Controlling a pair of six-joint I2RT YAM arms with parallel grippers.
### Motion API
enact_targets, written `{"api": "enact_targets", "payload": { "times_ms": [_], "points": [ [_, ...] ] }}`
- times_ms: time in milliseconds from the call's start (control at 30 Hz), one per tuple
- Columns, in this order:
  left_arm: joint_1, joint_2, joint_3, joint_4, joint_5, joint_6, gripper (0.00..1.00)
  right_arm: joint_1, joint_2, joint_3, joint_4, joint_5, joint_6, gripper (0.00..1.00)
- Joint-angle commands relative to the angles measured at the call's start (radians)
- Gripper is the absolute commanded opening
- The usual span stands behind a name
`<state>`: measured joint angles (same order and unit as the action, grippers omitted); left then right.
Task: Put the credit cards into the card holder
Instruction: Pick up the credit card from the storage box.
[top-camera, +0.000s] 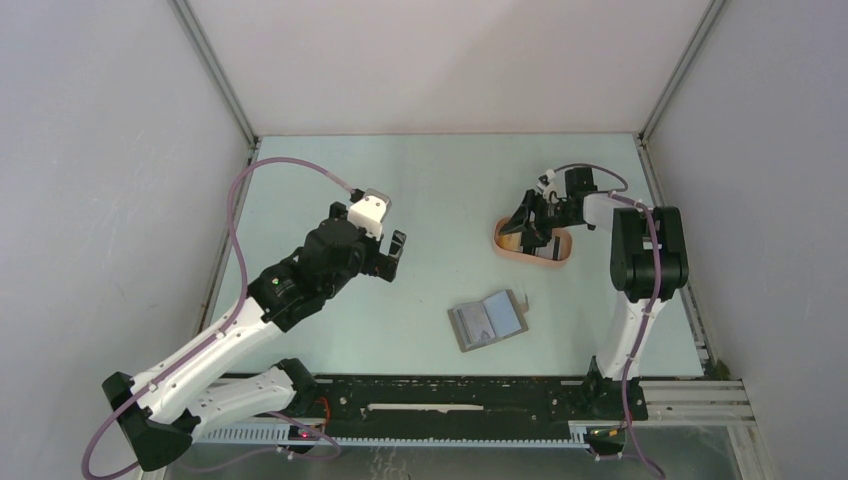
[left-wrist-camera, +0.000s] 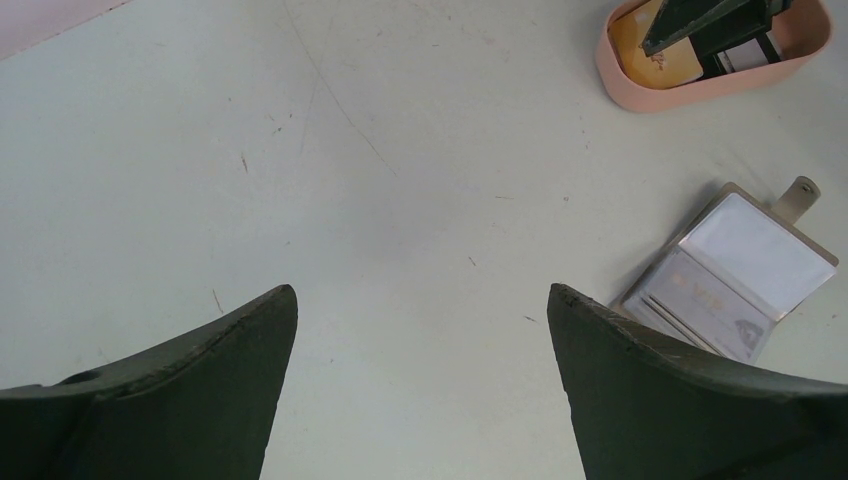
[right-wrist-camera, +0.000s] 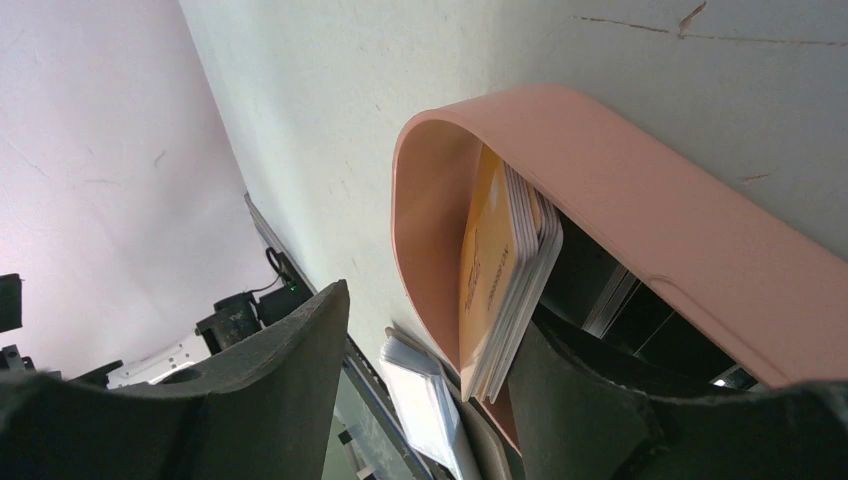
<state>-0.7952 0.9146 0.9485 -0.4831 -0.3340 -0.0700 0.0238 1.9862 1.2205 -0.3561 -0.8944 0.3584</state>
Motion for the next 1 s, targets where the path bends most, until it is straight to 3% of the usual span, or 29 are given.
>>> {"api": "enact_targets", "payload": {
  "times_ms": [0, 800, 967],
  "points": [
    [0.007, 0.0, -0.02, 0.003, 0.006, 0.018, 1.0, -0.017, -0.04, 0.027, 0.009, -0.064, 0.02, 0.65],
    [0.007, 0.009, -0.02, -0.004, 0.001, 0.018, 1.0, -0.078, -0.037, 0.028, -0.062, -0.075, -0.037, 0.6],
    [0.007, 0.009, -0.02, -0.003, 0.004, 0.018, 1.0, -0.093, -0.035, 0.028, -0.081, -0.044, -0.051, 0.53]
  ]
}}
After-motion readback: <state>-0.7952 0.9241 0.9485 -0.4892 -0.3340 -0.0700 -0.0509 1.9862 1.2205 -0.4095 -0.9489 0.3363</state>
